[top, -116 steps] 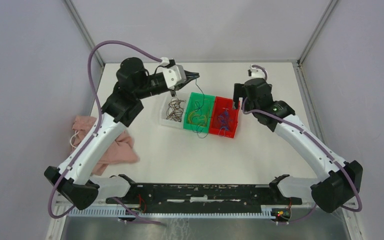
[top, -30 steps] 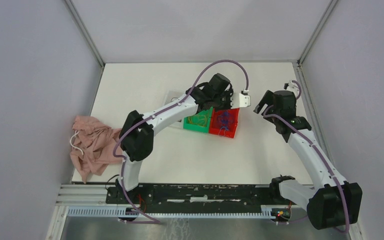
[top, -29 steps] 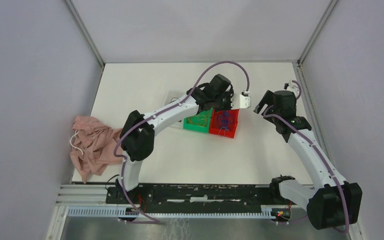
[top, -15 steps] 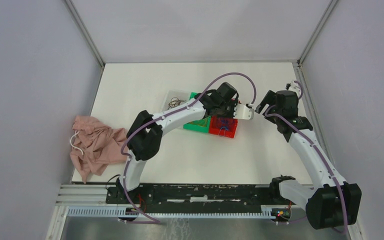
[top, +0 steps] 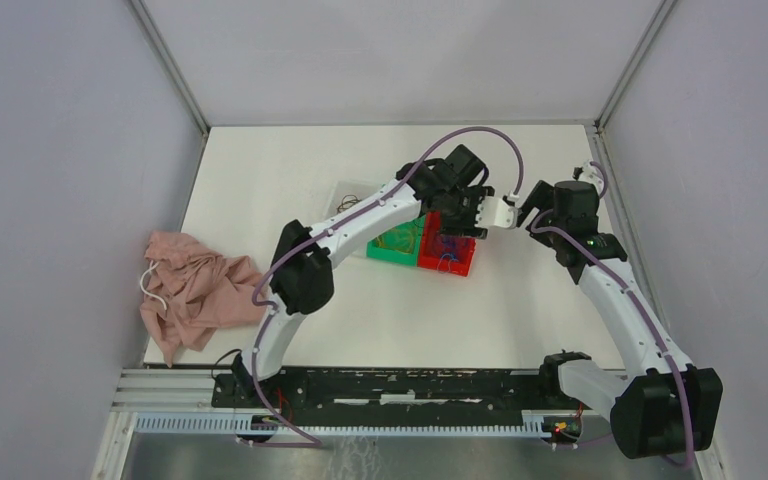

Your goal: Untangle the cables

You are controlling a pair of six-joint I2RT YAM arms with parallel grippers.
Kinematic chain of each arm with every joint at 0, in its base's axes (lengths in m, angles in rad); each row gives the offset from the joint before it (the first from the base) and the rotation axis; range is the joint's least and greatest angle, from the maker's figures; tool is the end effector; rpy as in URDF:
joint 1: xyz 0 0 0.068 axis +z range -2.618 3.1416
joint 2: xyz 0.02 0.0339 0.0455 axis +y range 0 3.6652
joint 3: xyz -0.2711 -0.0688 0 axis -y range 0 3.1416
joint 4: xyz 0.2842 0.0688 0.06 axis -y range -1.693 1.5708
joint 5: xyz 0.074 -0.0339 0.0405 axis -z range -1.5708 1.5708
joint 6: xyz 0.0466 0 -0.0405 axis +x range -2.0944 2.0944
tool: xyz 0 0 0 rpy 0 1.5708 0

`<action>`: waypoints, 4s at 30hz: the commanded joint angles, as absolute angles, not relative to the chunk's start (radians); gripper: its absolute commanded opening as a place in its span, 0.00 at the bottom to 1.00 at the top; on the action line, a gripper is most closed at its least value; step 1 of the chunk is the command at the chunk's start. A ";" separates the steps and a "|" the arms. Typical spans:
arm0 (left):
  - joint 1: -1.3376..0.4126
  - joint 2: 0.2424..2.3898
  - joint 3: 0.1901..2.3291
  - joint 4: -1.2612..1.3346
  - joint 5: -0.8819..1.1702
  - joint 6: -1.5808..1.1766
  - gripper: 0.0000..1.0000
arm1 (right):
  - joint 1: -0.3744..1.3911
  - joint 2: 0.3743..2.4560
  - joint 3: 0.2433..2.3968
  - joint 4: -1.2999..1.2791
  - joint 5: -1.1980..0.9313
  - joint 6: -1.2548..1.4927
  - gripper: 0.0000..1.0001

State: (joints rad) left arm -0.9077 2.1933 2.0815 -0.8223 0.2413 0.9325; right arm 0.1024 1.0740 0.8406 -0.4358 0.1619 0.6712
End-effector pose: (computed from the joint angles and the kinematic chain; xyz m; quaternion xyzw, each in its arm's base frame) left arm 0.3225 -0.4309 0.2658 0.7730 0.5411 -0.1104 0.3121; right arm 0.2746 0.0207 0.2700 0.2855 0.8512 0.0964 0.4296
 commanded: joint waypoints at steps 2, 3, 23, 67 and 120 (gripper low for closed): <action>-0.883 2.234 2.257 -1.012 0.323 0.959 0.70 | 0.097 1.047 0.856 -0.430 0.142 0.683 0.86; -0.875 2.232 2.277 -1.032 0.344 0.953 0.74 | 0.097 1.049 0.855 -0.426 0.129 0.682 0.85; -0.321 1.716 1.876 -0.925 0.669 0.625 0.99 | 0.540 1.247 0.987 -0.368 -0.237 0.279 0.83; 0.082 1.395 1.410 -0.675 0.864 0.466 0.99 | 0.893 1.773 1.204 -0.399 0.404 0.268 0.16; 0.107 1.400 1.349 -0.654 0.856 0.468 0.99 | 0.668 1.839 1.264 -0.429 0.436 0.288 0.22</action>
State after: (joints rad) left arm 0.1017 1.4162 1.3666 -0.6926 0.8417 0.4904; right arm 0.6735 1.8477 1.2297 -0.4576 0.4099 0.2958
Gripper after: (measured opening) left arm 0.993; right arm 0.124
